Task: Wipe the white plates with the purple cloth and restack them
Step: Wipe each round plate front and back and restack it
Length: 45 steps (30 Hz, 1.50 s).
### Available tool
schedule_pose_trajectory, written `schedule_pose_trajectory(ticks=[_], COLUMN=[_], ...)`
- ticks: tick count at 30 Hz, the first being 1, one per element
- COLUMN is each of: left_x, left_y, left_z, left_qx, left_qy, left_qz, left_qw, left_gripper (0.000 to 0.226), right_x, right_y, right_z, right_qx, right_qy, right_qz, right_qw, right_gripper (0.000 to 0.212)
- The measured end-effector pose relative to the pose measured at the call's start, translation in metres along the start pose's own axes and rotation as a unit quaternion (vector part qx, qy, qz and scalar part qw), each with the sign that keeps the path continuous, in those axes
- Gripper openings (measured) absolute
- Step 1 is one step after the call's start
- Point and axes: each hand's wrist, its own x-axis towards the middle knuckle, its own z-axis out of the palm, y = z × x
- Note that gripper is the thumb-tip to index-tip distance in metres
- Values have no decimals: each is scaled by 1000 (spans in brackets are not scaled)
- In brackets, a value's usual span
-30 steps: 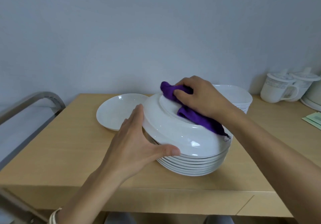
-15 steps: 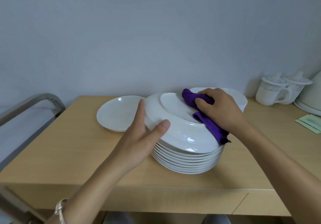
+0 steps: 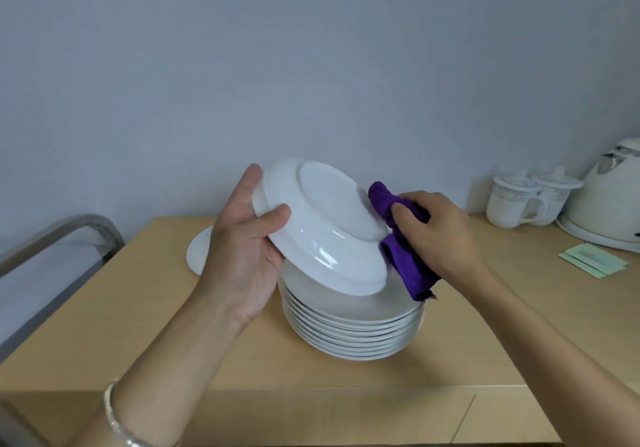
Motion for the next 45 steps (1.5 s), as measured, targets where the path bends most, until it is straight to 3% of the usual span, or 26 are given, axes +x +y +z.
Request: schedule_pose_trajectory(ticks=[4, 6, 10, 13, 17, 21, 24, 32, 35, 39, 42, 45], left_x=[10, 18, 40, 50, 60, 67, 68, 69, 75, 81, 81, 82], left_y=[26, 36, 38, 28, 10, -12, -25, -52, -58, -58, -59, -60], left_z=[-13, -20, -27, -37, -56, -74, -87, -91, -95, -99, -99, -97], left_qx=[114, 231, 471, 579, 749, 823, 848, 871, 857, 810, 793, 800], left_qy=[6, 8, -2, -17, -67, -126, -157, -208, -209, -231, -249, -244], left_qz=[102, 148, 206, 185, 155, 99, 69, 47, 38, -34, -65, -70], left_qw=[988, 962, 857, 794, 640, 545, 501, 442, 469, 539, 553, 543], left_gripper=[87, 92, 67, 68, 76, 82, 86, 88, 91, 88, 87, 82], right_x=[-4, -6, 1, 3, 4, 3, 2, 1, 1, 0, -1, -1], right_y=[3, 5, 2, 2, 6, 10, 10, 8, 8, 7, 5, 6], right_z=[13, 24, 41, 50, 56, 58, 59, 59, 59, 59, 59, 58], right_qx=[-30, -50, -87, -112, -131, -148, -152, -166, -166, -169, -171, -176], right_qy=[-56, -103, -165, -195, -205, -204, -202, -203, -206, -209, -207, -207], right_qz=[6, 11, 16, 23, 22, 9, 1, 5, 7, 8, 7, 7], right_qw=[998, 993, 982, 974, 970, 968, 968, 965, 964, 963, 963, 962], right_gripper=[19, 19, 20, 21, 21, 23, 22, 25, 27, 27, 27, 28])
